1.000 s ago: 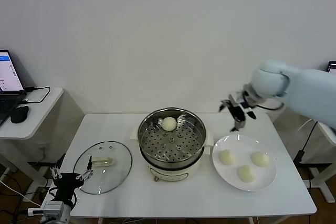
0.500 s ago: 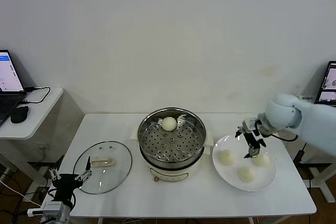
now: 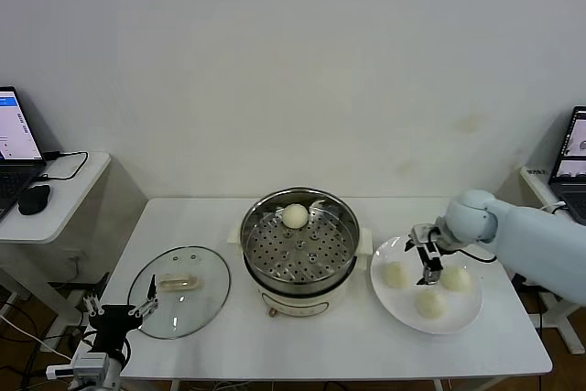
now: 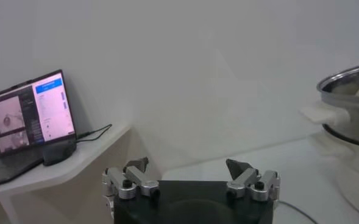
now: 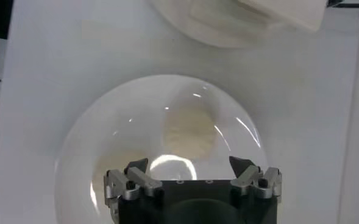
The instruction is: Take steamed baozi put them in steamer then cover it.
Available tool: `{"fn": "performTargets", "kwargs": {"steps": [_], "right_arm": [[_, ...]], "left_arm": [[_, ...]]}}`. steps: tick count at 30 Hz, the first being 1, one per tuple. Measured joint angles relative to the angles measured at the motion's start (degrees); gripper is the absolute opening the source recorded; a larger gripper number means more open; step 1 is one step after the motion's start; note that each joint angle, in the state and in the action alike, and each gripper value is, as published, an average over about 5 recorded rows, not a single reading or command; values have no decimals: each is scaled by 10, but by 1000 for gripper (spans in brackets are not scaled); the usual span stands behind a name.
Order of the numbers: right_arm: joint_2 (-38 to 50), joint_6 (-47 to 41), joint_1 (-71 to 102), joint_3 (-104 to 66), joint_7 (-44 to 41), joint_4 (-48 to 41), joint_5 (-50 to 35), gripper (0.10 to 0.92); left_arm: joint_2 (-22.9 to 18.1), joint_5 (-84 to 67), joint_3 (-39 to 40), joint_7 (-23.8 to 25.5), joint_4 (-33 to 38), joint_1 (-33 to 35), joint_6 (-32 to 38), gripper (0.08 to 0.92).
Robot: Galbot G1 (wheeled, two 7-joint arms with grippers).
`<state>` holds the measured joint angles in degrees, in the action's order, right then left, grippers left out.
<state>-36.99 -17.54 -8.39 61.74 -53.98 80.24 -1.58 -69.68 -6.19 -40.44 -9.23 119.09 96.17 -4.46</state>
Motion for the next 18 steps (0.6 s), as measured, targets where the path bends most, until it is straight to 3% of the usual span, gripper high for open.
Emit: {"fn": "performTargets", "kwargs": {"steps": [9, 18], "right_arm": [[-35, -1, 40, -24, 7, -37, 22, 818], [-52, -3, 64, -44, 8, -57, 38, 706]], "left_arm": [[-1, -1, 0, 0, -4, 0, 1, 823], [-4, -1, 1, 0, -4, 0, 2, 823]]}}
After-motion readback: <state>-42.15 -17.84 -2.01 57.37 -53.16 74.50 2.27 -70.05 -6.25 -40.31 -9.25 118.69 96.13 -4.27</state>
